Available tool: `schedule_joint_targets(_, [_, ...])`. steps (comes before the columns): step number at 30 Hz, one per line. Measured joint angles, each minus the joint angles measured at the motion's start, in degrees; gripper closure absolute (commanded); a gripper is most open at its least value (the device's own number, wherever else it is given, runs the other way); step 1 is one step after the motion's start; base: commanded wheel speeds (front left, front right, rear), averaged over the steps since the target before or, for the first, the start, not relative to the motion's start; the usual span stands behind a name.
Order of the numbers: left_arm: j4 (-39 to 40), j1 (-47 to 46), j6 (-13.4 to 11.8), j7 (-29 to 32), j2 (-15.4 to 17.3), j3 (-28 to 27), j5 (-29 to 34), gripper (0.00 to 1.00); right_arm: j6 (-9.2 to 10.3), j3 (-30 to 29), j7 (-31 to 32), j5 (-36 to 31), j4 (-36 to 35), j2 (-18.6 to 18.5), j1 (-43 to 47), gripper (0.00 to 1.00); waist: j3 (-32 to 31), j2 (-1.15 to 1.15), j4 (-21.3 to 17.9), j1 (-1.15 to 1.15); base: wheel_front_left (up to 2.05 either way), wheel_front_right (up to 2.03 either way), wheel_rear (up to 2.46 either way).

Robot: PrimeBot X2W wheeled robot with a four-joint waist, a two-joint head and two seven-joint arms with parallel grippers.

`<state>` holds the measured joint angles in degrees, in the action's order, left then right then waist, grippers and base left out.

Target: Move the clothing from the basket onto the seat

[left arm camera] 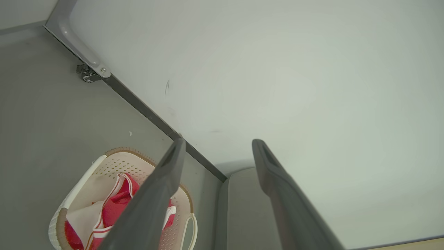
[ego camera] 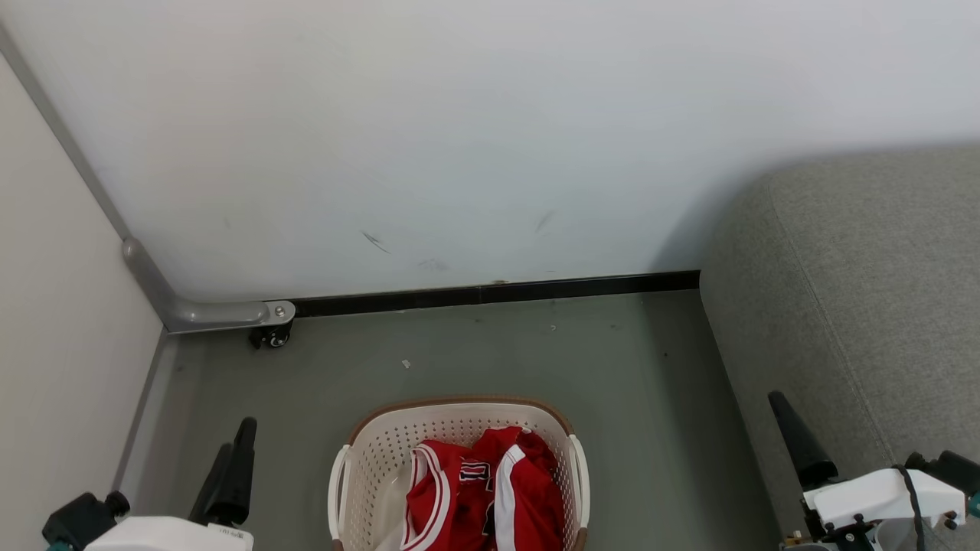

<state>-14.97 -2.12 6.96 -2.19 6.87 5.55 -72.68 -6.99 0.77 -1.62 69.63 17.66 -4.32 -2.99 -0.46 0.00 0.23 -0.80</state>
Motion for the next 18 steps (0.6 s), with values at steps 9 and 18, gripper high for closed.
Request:
schedule_joint_targets(9, [2.7, -2.0, -1.0, -1.7, 0.3, 0.1, 10.4, 0.0, -0.02, 0.1, -1.5, -9.7, -0.9, 0.4, -1.2, 0.0, -0.3, 0.0, 0.0, -0.2, 0.0, 0.0, 0.0])
schedule_joint_targets(18, [4.5, -2.0, -2.4, -3.3, 0.5, 1.3, 19.8, 0.0, -0.02, 0.4, -3.3, -18.5, -2.0, 1.0, -1.2, 0.0, -0.1, 0.0, 0.0, 0.02, 0.0, 0.0, 0.0])
